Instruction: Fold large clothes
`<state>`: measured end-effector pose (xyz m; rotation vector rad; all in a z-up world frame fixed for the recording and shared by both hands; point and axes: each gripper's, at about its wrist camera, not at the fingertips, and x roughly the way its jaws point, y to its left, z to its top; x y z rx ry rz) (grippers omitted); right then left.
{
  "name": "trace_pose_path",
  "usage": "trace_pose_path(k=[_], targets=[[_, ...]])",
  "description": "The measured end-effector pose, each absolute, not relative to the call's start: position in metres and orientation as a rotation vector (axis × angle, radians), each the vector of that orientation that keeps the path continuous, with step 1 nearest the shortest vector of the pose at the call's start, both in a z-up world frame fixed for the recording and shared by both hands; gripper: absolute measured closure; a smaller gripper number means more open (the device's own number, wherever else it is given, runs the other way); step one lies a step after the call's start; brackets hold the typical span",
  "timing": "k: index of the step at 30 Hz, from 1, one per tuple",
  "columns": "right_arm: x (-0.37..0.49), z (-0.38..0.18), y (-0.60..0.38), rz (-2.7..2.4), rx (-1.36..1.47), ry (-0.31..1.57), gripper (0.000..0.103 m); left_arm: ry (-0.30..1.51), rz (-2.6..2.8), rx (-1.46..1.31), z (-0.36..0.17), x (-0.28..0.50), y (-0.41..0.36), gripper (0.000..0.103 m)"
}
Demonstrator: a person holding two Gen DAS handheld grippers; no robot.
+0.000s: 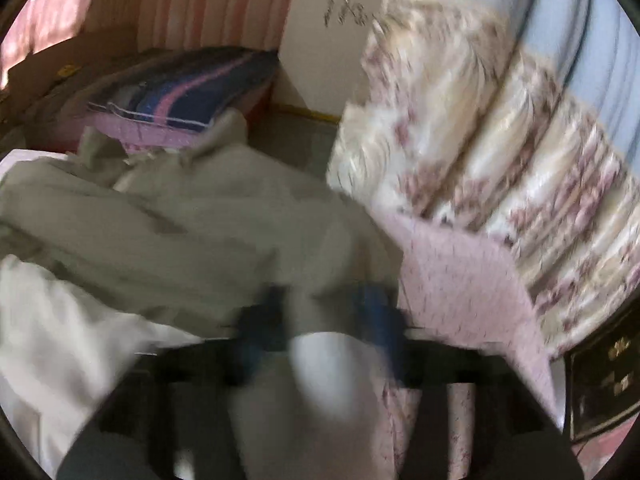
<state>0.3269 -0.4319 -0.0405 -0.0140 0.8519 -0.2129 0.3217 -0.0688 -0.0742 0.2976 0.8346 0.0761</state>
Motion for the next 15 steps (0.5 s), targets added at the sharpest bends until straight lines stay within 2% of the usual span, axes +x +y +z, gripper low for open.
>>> trace_pose_path(k=[1, 3, 6, 9, 15], targets=[[0.322, -0.040, -0.437, -0.198, 0.026, 0.849, 0.026, 0.829, 0.081, 0.275, -0.072, 0.315, -0.063, 0.043], [0.303, -0.032, -0.448, -0.155, 0.093, 0.838, 0.024, 0.821, 0.091, 0.214, -0.062, 0.304, -0.046, 0.011], [0.263, -0.013, -0.461, -0.133, 0.070, 0.812, 0.018, 0.792, 0.065, 0.151, -0.045, 0.272, -0.022, 0.003], [0.226, -0.008, -0.470, -0.114, 0.063, 0.821, 0.016, 0.821, 0.016, 0.132, -0.042, 0.236, -0.012, 0.003], [0.188, -0.037, -0.476, -0.119, 0.063, 0.895, 0.016, 0.857, -0.023, 0.153, -0.060, 0.186, -0.012, 0.003]])
